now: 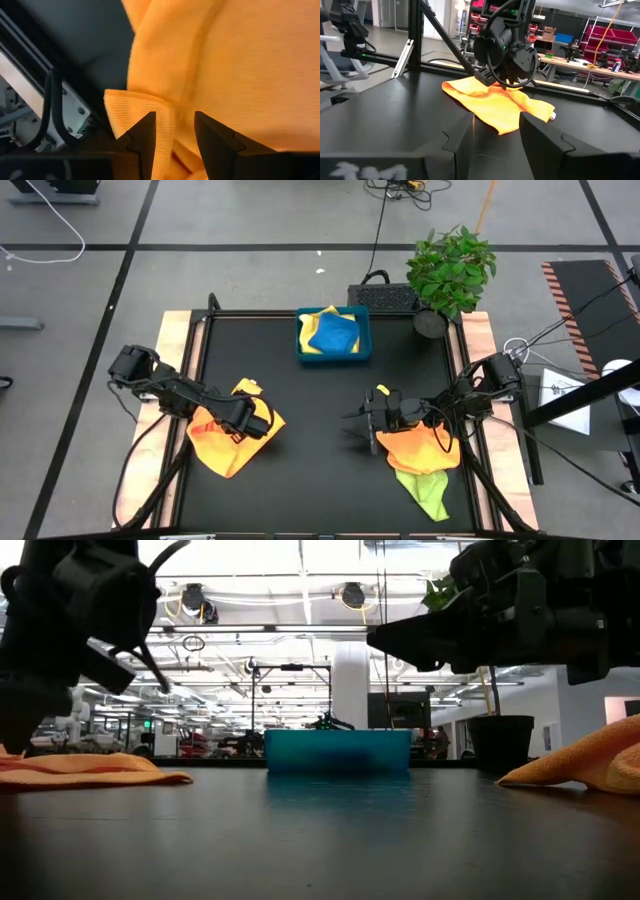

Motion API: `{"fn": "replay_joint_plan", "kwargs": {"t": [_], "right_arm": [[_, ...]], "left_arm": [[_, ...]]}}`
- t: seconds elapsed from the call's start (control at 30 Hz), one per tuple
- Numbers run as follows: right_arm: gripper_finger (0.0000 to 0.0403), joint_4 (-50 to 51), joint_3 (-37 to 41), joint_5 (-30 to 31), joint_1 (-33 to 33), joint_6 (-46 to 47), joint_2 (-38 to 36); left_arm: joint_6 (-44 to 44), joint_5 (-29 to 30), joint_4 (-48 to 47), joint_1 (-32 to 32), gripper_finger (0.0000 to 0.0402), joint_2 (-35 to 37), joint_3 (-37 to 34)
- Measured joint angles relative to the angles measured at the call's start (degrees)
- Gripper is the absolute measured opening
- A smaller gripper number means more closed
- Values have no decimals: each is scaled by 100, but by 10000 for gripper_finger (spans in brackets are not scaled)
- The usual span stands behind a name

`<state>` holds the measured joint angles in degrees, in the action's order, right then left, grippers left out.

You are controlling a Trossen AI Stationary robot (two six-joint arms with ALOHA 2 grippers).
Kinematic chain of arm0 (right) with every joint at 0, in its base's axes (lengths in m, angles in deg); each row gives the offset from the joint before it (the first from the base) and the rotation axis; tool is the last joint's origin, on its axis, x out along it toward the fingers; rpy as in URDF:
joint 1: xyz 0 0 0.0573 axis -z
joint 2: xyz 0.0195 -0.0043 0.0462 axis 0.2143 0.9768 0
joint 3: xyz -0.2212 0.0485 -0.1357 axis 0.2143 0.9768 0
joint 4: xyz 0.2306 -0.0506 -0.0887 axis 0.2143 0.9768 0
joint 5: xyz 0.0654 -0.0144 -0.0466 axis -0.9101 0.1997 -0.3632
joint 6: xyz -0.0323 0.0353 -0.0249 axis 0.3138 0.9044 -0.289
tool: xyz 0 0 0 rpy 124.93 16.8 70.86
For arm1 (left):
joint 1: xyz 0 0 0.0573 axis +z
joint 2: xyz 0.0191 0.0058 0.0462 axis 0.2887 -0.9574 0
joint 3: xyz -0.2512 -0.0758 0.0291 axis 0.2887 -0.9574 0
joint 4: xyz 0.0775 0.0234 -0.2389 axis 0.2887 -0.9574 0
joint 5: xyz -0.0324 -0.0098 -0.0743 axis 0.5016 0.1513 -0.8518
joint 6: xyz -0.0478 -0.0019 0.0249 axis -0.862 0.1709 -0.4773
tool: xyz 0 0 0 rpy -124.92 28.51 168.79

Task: Fold microfiber towels
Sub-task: Fold the left orange microfiber towel

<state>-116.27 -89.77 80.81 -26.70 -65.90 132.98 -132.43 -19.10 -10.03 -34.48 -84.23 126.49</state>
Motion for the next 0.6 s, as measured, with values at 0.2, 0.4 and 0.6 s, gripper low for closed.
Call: {"fn": "replay_joint_plan", "kwargs": {"t": [0.2,0.4,0.6], "right_arm": [[148,94,0,0,2,-43,0],[148,26,0,0,36,-169,0],[148,22,1,2,48,-112,0]], "left_arm": [[39,-33,105,5,134,392,-526],[-46,57,497,5,134,965,-767],[-116,52,715,5,134,987,-850]]}}
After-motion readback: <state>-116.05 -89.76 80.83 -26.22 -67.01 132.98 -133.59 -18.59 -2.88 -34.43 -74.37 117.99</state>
